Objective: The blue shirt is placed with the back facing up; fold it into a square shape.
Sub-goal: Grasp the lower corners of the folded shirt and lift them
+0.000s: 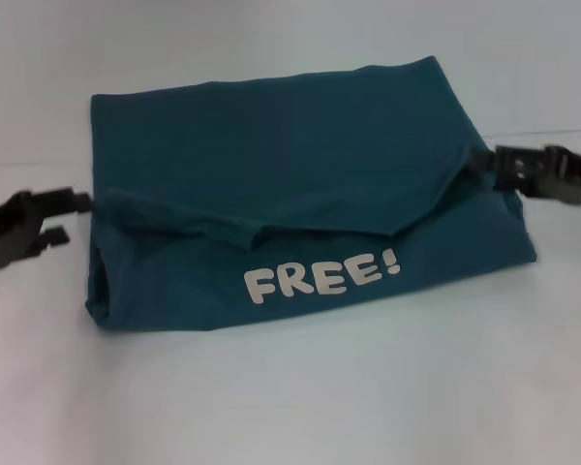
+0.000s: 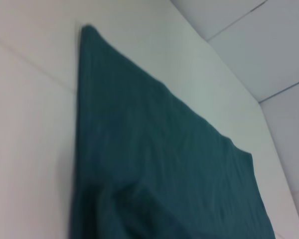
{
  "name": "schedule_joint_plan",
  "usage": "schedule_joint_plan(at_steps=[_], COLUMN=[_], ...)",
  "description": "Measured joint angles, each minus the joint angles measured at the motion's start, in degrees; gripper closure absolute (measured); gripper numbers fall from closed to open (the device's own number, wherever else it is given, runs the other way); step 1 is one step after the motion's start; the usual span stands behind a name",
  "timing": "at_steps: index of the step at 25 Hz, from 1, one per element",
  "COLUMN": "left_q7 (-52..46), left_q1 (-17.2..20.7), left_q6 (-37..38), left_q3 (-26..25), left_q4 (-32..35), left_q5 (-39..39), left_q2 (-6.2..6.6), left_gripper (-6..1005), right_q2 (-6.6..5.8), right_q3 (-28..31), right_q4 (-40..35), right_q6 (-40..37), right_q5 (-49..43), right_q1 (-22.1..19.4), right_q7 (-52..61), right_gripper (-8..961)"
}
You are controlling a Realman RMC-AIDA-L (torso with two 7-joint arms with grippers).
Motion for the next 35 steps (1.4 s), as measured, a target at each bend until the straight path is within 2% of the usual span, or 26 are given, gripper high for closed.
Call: schedule_joint_plan(at_steps=[5, 9, 15, 21, 28, 35], left_q7=[5.17, 9.70, 14.81, 14.98, 14.88, 12.57], left_q1=[2.80, 3.24, 3.19, 2.67, 1.56, 0.50], left_q6=[2.84, 3.29, 0.87, -3.20, -3.01, -3.08], left_q3=[-0.07, -0.94, -1.49, -0.81, -1.12, 0.49], left_q4=[-1.87, -4.41, -7.25, -9.90, -10.23, -10.38], left_q5=[-0.98, -1.02, -0.88, -0.65, -1.03, -0.58], left_q2=[-0.92, -0.99, -1.39, -1.41, -1.73, -2.76], left_gripper=[309, 309, 309, 308, 308, 309], right_q2=[-0.05, -0.06, -0.32, -0.24, -0.01, -0.12], right_q3=[1.75, 3.92, 5.23, 5.10, 5.24, 5.20], right_q4=[0.07, 0.10, 2.12, 2.26, 2.57, 3.10], right_q6=[-7.80, -11.24, -10.77, -9.80, -8.94, -8.66], right_q5=[1.37, 1.43, 1.21, 1.05, 1.05, 1.06], right_q1=[-4.05, -5.29, -5.02, -4.48, -4.56, -4.85], right_q7=[-2.91, -6.60, -9.11, -9.19, -9.20, -9.20], right_gripper=[121, 121, 120, 120, 120, 119])
